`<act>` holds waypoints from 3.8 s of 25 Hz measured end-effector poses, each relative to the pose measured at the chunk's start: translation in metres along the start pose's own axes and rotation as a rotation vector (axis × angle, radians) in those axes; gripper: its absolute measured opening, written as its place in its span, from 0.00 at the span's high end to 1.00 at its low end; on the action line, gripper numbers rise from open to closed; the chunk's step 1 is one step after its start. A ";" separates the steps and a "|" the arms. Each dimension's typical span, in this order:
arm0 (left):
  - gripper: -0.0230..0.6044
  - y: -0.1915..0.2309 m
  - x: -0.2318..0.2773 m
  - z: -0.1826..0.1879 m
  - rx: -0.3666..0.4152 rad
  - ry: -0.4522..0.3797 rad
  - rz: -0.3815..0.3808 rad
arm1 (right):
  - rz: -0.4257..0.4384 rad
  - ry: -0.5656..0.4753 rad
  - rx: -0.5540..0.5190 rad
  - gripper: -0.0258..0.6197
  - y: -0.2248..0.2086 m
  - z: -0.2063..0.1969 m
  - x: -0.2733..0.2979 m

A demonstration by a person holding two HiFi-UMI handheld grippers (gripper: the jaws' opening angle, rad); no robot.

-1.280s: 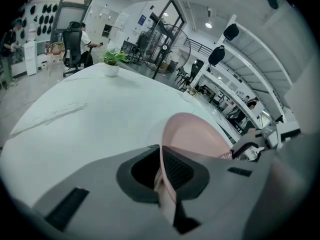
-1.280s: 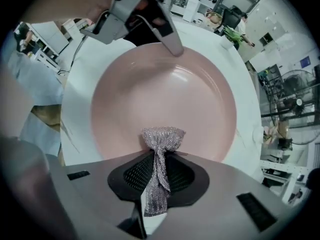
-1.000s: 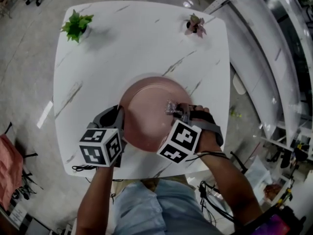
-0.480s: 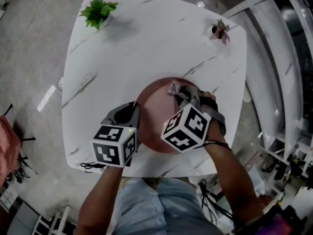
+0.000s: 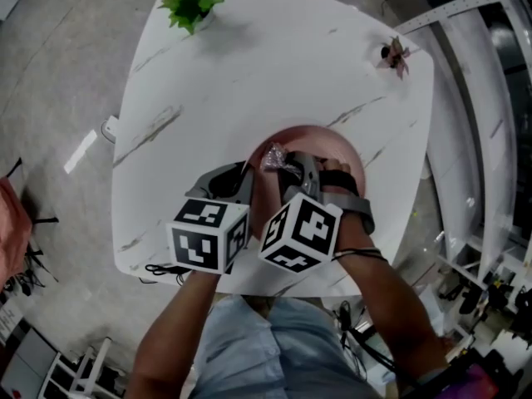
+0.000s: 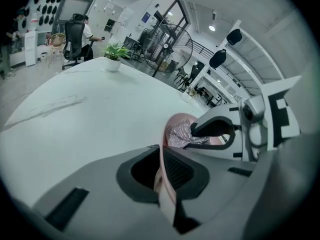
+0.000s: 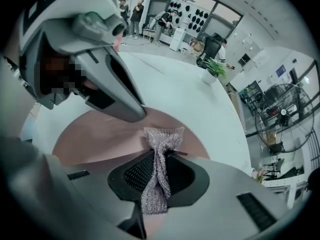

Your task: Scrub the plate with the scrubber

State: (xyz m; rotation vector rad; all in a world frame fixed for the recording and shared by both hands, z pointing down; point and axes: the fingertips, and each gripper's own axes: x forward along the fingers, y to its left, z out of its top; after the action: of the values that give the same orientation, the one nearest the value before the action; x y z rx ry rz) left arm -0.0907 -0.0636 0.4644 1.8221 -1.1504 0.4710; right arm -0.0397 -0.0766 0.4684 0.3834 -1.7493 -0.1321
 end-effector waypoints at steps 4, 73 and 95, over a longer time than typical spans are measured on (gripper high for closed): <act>0.94 0.001 0.001 0.001 -0.010 -0.006 -0.008 | 0.015 -0.041 -0.042 0.83 0.025 0.009 -0.005; 0.94 0.003 0.001 -0.001 -0.028 0.000 0.007 | 0.027 -0.027 0.023 0.83 0.004 -0.006 0.000; 0.94 0.005 0.001 0.000 -0.017 -0.003 0.021 | 0.205 -0.044 -0.002 0.83 0.095 -0.063 -0.041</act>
State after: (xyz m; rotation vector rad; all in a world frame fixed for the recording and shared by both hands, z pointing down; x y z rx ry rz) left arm -0.0952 -0.0650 0.4673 1.7984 -1.1737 0.4691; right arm 0.0110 0.0336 0.4718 0.1995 -1.8207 0.0049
